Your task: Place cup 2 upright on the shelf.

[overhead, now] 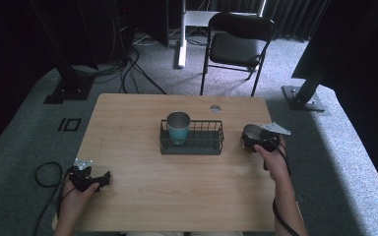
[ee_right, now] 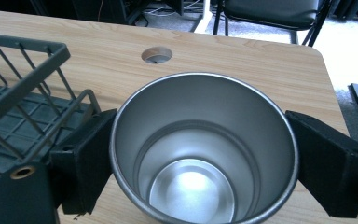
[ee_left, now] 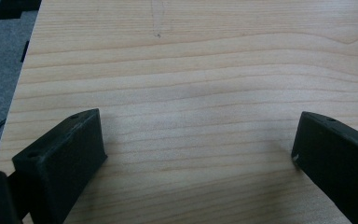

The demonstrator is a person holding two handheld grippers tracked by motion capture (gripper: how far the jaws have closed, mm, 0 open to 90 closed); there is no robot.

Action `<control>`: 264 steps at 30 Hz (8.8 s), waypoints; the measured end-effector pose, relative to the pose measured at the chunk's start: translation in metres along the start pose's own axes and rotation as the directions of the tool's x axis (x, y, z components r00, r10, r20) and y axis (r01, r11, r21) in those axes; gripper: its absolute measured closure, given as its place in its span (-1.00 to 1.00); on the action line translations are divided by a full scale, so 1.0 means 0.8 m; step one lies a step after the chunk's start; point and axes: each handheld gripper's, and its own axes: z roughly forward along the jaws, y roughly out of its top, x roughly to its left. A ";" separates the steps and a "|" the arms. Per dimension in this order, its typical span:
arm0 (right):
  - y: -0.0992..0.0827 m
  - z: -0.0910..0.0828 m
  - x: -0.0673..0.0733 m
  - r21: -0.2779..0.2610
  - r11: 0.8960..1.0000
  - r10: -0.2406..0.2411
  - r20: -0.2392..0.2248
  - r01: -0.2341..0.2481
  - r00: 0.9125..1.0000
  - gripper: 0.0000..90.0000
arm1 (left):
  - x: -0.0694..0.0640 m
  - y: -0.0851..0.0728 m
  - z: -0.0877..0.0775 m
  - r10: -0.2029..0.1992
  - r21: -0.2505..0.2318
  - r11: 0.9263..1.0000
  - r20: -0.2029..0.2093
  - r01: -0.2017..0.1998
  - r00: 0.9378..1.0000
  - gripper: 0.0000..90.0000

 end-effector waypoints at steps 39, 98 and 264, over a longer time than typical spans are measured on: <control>0.057 -0.036 0.023 -0.020 0.998 -0.065 -0.055 0.064 0.996 -0.71 | 0.000 0.000 0.000 0.000 0.000 1.000 0.000 0.000 1.000 -0.94; 0.128 0.002 0.152 -0.061 0.983 -0.184 -0.241 0.174 0.953 -0.71 | 0.000 0.000 0.000 0.000 0.000 1.000 0.000 0.000 1.000 -0.93; -0.112 -0.032 0.056 0.109 0.979 -0.146 -0.224 0.174 0.964 -0.73 | 0.000 0.000 0.000 0.001 0.000 1.000 0.000 -0.001 1.000 -0.93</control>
